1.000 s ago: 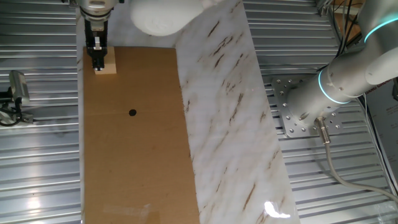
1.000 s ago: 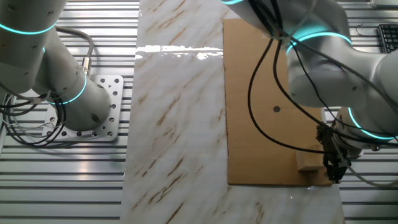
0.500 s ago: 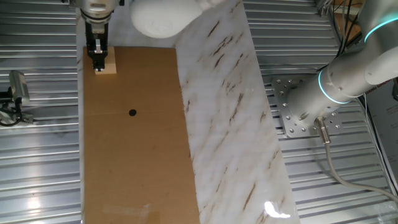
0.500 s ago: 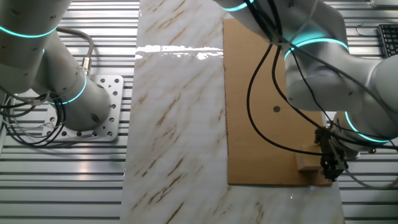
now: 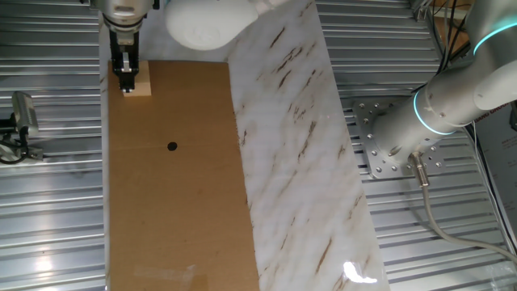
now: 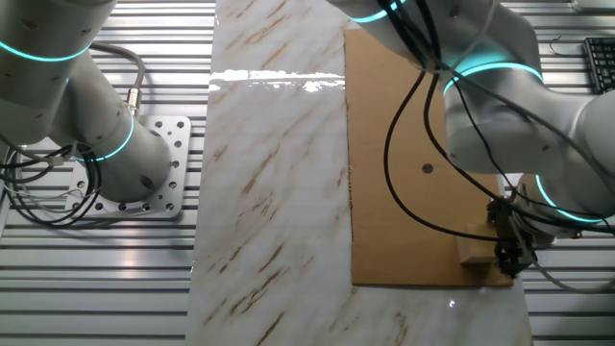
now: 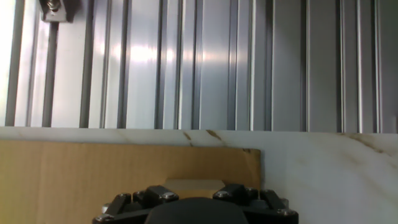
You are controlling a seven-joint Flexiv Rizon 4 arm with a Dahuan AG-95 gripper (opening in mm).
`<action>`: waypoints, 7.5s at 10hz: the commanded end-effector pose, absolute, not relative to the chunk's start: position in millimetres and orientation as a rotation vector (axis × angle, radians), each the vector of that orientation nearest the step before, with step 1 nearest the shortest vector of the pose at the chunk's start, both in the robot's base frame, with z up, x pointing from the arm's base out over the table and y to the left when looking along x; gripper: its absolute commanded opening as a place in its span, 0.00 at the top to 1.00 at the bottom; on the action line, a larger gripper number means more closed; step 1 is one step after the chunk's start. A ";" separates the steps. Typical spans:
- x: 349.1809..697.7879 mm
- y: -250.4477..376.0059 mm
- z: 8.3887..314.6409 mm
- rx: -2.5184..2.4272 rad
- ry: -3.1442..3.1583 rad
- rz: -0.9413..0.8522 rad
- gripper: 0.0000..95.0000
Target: Hold a small block with the gripper and sweep it from left to right on the table
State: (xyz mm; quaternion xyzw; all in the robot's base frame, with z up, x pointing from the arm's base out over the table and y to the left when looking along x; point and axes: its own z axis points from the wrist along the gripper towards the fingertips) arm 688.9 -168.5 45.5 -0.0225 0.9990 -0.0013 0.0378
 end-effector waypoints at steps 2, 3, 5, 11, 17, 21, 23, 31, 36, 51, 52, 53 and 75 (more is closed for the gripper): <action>689.0 -168.3 45.7 -0.052 3.077 0.016 1.00; 689.0 -168.2 45.7 -0.046 3.078 0.030 1.00; 689.1 -168.2 45.6 -0.042 3.078 0.040 1.00; 689.5 -167.0 45.9 -0.030 3.072 0.037 1.00; 690.9 -161.6 45.1 0.009 3.074 0.066 1.00; 693.4 -153.8 44.4 0.031 3.066 0.044 1.00; 695.3 -146.5 41.9 0.045 3.065 0.017 1.00; 698.1 -132.4 41.2 0.091 3.061 0.040 1.00; 699.2 -123.8 40.1 0.108 3.052 -0.023 1.00; 700.4 -101.4 41.4 0.205 3.029 0.051 1.00; 700.3 -99.6 41.4 0.207 3.024 0.055 1.00; 700.2 -97.7 41.2 0.216 3.026 0.067 1.00; 700.1 -85.9 35.1 0.267 3.063 0.075 1.00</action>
